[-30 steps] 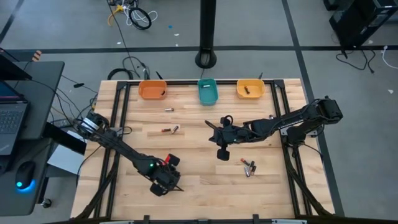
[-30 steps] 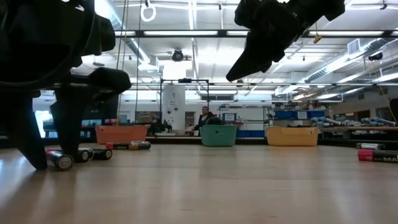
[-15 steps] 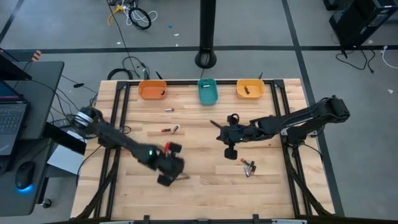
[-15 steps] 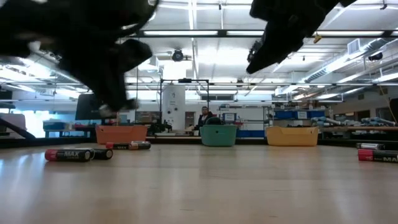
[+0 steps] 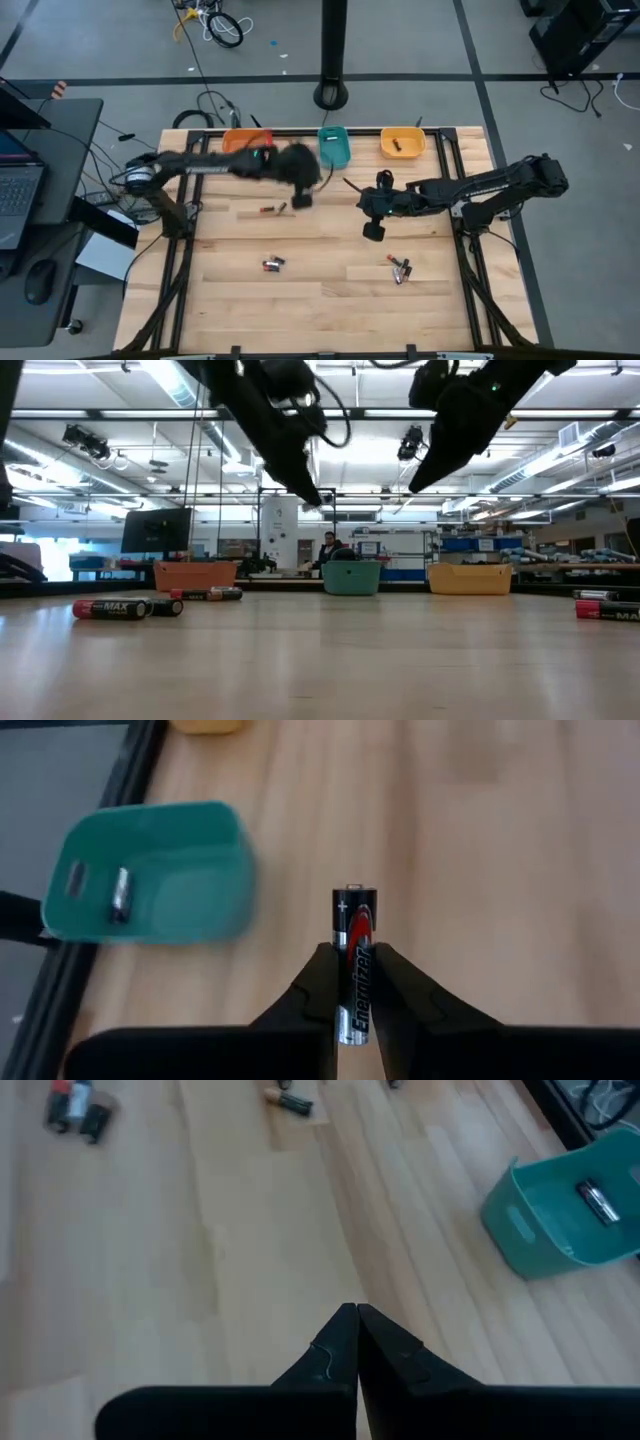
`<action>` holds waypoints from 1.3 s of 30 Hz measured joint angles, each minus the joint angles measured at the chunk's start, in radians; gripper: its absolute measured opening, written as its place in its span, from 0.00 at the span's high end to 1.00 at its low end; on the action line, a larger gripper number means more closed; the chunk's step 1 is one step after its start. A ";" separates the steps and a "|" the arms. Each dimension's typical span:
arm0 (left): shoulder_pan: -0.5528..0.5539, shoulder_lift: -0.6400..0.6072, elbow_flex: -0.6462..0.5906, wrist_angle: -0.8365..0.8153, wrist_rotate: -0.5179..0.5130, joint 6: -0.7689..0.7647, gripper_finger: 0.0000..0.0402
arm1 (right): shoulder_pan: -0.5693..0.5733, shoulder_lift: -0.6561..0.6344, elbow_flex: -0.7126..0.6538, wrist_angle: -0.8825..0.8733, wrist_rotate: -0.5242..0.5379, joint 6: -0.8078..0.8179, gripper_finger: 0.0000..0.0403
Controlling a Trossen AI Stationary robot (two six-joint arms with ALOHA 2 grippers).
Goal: Sort batteries
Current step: Put the black-silver battery in the green bin
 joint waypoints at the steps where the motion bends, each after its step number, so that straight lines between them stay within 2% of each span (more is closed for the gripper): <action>1: 0.042 0.027 0.026 -0.003 0.037 0.009 0.90 | -0.008 0.003 0.000 0.000 0.000 0.004 0.97; 4: 0.137 0.118 0.118 -0.013 0.109 0.040 0.90 | -0.028 0.003 -0.008 0.000 0.000 0.013 0.96; 7: 0.194 0.220 0.222 -0.045 0.122 0.090 0.90 | -0.044 0.003 -0.009 -0.006 0.000 0.006 0.97; 14: 0.285 0.456 0.509 -0.163 0.202 0.179 0.90 | -0.071 0.002 -0.009 -0.009 -0.002 -0.001 0.97; 17: 0.315 0.532 0.595 -0.178 0.214 0.214 0.90 | -0.073 0.002 -0.009 -0.012 -0.002 -0.002 0.97; 19: 0.338 0.567 0.640 -0.196 0.261 0.230 0.90 | -0.073 0.002 -0.009 -0.015 -0.003 -0.002 0.97; 25: 0.384 0.644 0.695 -0.222 0.312 0.231 0.90 | -0.073 0.002 -0.009 -0.021 -0.003 -0.002 0.97; 39: 0.408 0.662 0.698 -0.275 0.309 0.239 0.90 | -0.074 0.002 -0.009 -0.024 -0.003 -0.001 0.97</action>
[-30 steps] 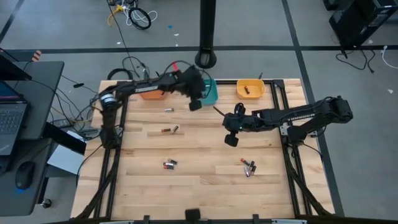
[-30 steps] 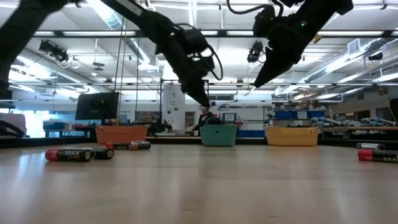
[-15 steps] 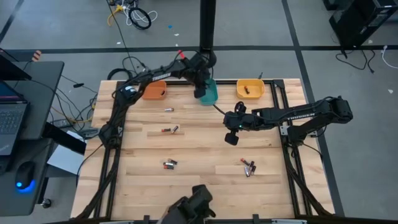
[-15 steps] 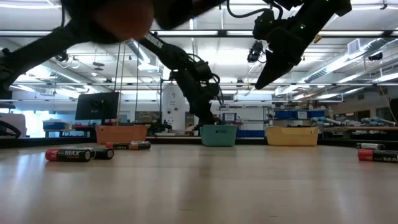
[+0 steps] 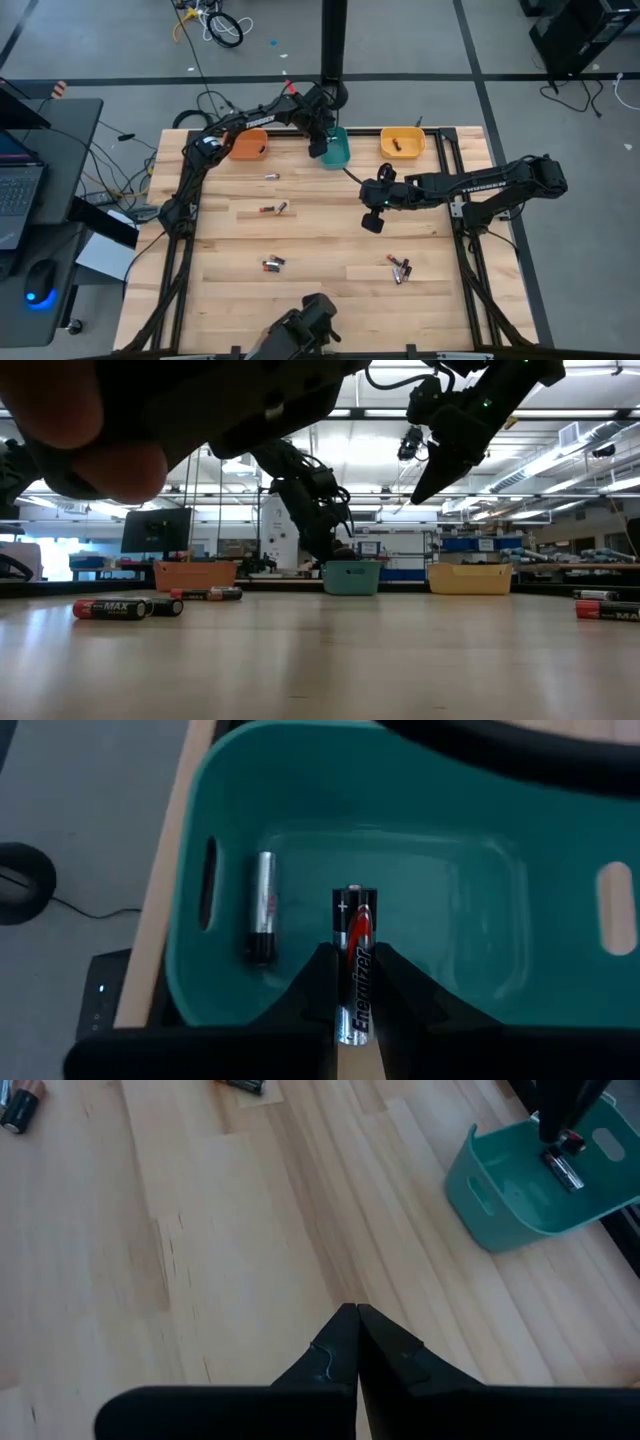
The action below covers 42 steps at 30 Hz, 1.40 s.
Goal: Sort batteries
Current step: Put the black-silver battery in the green bin
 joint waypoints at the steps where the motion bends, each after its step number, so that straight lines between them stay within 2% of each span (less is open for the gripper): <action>1: 0.000 0.000 0.000 0.000 0.000 0.000 0.90 | 0.000 0.000 0.000 0.000 0.000 0.000 0.97; 13: 0.003 0.005 0.000 -0.007 0.004 0.042 0.90 | -0.001 0.000 0.000 0.000 0.000 0.000 0.97; 18: 0.005 0.025 -0.002 -0.039 -0.031 0.047 0.90 | -0.001 0.000 0.000 0.000 0.000 0.000 0.96; 30: 0.007 0.026 -0.002 -0.040 -0.041 0.055 0.90 | -0.013 0.000 0.000 0.000 0.000 -0.003 0.96; 37: 0.007 0.027 -0.013 -0.034 -0.072 0.056 0.81 | -0.013 0.000 0.000 -0.001 0.000 -0.009 0.97; 42: 0.006 0.027 0.002 -0.037 -0.099 0.053 0.79 | -0.013 0.000 0.000 -0.001 0.000 -0.020 0.95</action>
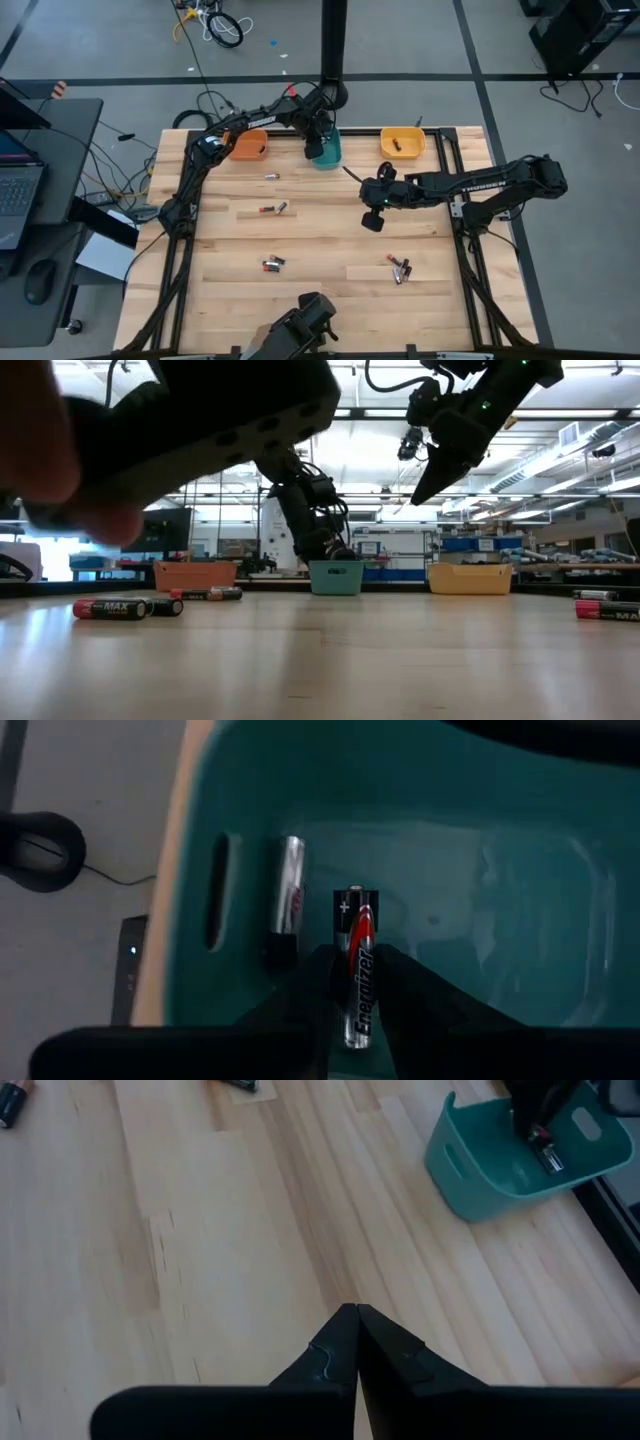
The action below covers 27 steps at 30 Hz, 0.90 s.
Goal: Sort batteries
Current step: Put the black-silver battery in the green bin
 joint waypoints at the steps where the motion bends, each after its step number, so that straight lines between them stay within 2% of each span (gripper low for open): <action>1: -0.001 0.000 0.006 0.000 -0.001 -0.001 0.79 | 0.000 0.000 0.000 -0.001 0.000 0.000 0.95; 10: -0.016 0.000 0.080 -0.053 -0.001 -0.009 0.78 | 0.000 0.000 0.000 -0.023 0.000 0.000 0.95; 16: -0.017 0.000 0.082 -0.077 -0.005 -0.010 0.71 | 0.000 0.000 0.000 -0.028 0.000 0.000 0.93; 19: -0.018 0.000 0.082 -0.087 -0.045 -0.002 0.69 | 0.000 0.000 0.000 -0.029 0.000 0.000 0.94; 21: -0.019 -0.013 0.080 -0.100 -0.065 0.027 0.72 | 0.000 -0.002 0.000 -0.033 -0.001 -0.005 0.94; 23: -0.025 -0.045 0.079 -0.102 -0.046 0.046 0.80 | 0.009 -0.011 0.000 -0.056 -0.001 -0.007 0.96; 25: -0.030 -0.088 0.079 -0.080 0.055 0.050 0.92 | 0.026 -0.026 0.000 -0.088 0.000 0.002 0.97; 27: -0.033 -0.134 0.054 -0.021 0.156 0.042 0.97 | 0.051 -0.041 0.000 -0.116 0.011 0.022 0.98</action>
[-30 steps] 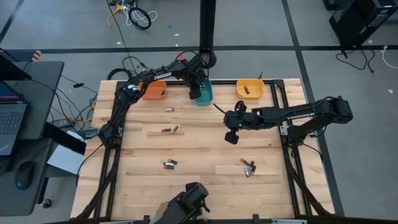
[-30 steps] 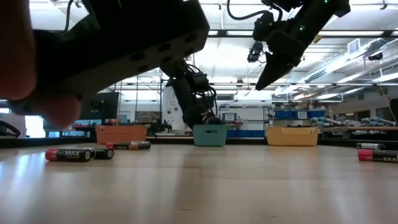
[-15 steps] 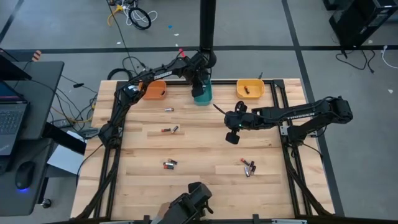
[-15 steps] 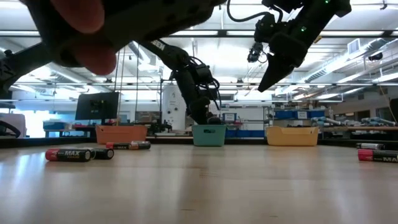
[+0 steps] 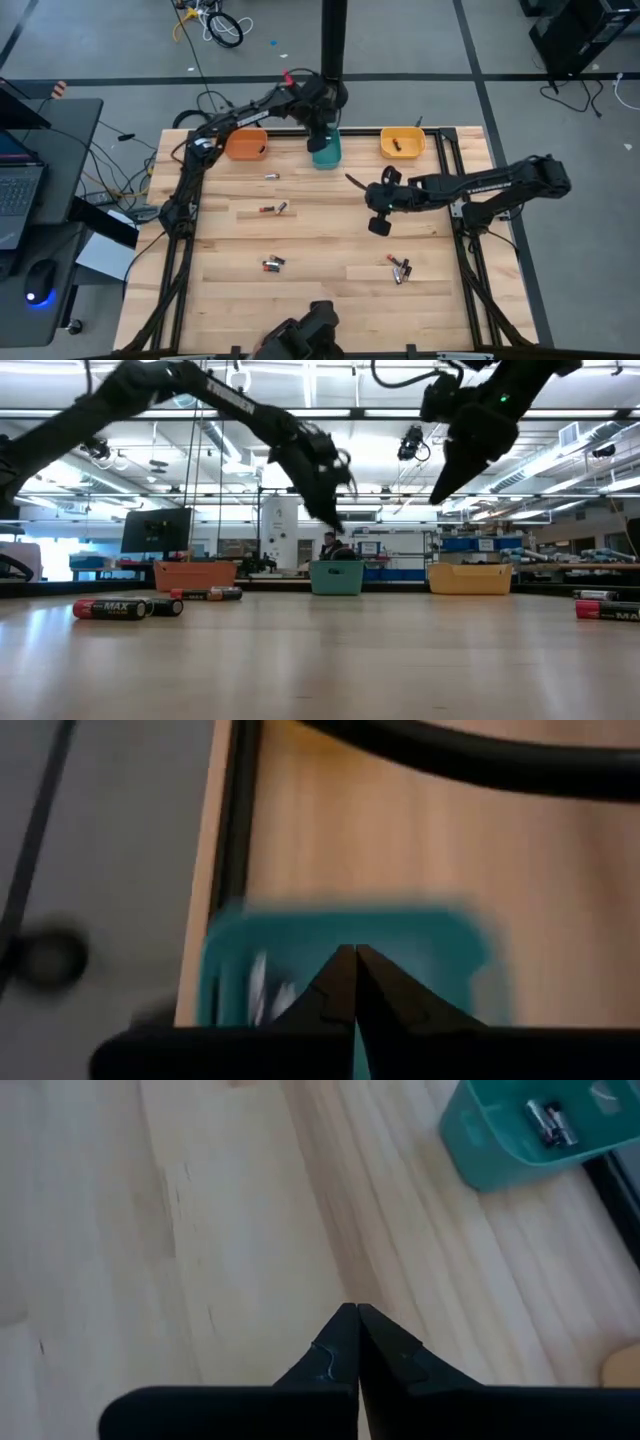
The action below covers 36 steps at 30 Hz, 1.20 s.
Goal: Sort batteries
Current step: Put the black-silver battery in the green bin
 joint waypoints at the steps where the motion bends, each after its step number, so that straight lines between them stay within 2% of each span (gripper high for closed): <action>1: -0.002 -0.022 -0.025 0.030 0.034 -0.010 0.97 | 0.013 -0.007 0.000 -0.015 0.019 0.011 0.98; 4: -0.012 -0.087 -0.127 0.128 0.041 -0.043 0.99 | 0.049 -0.022 0.000 -0.053 0.066 0.051 0.98; 7: -0.024 -0.184 -0.280 0.288 0.019 -0.059 0.99 | 0.070 -0.024 0.000 -0.058 0.073 0.071 0.98; 13: -0.057 -0.429 -0.717 0.732 -0.024 -0.180 0.99 | 0.089 -0.024 -0.068 0.039 0.062 0.109 0.98; 19: -0.121 -0.697 -1.108 1.077 -0.024 -0.289 0.99 | 0.107 -0.024 -0.154 0.156 0.015 0.190 0.98; 24: -0.204 -0.888 -1.372 1.342 -0.035 -0.371 0.99 | 0.146 -0.024 -0.169 0.137 0.015 0.324 0.98; 27: -0.254 -0.964 -1.506 1.447 -0.066 -0.432 0.99 | 0.155 -0.024 -0.169 0.045 0.019 0.422 0.98; 32: -0.315 -1.035 -1.671 1.601 -0.148 -0.466 0.99 | 0.035 -0.024 -0.171 -0.212 0.039 0.580 0.96; 36: -0.340 -1.032 -1.742 1.665 -0.198 -0.472 0.99 | -0.123 -0.024 -0.157 -0.307 0.023 0.557 0.93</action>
